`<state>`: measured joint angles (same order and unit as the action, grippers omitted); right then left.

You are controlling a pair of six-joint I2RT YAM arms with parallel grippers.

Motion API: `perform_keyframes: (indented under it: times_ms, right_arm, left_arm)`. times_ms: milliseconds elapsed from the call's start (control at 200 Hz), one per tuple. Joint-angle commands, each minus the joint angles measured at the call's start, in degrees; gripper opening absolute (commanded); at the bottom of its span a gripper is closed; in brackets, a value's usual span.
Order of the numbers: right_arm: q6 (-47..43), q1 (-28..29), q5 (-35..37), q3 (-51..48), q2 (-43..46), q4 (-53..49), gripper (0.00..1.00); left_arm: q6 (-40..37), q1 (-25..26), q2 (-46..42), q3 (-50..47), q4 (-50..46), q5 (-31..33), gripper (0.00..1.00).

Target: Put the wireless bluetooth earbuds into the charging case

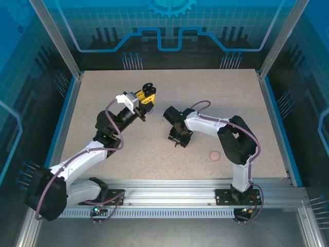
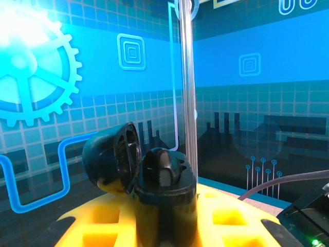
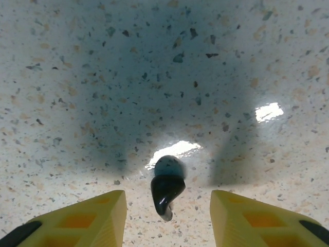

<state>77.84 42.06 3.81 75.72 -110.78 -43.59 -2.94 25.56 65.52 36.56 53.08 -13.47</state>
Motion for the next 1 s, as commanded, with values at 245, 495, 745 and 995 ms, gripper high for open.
perform_keyframes:
  times_ms: [245,495,745,995]
  right_arm:
    - [0.22,-0.12,-0.4,1.2,-2.65,-1.65,0.38]
    - [-0.41,-0.38,-0.22,1.24,-3.21,-1.43,0.33]
    - [-1.49,-0.43,-0.06,1.12,-3.58,-1.12,0.28]
    - [-2.56,-0.67,-0.21,0.03,-2.84,0.6,0.2]
  left_arm:
    - [1.17,-0.51,-0.86,-0.61,3.52,0.35,0.0]
    - [1.42,-0.63,-0.61,-0.62,3.8,0.32,0.0]
    - [2.05,-0.58,-0.28,-0.34,3.83,-0.1,0.0]
    - [2.3,-0.58,-0.28,-0.43,3.54,-0.26,0.0]
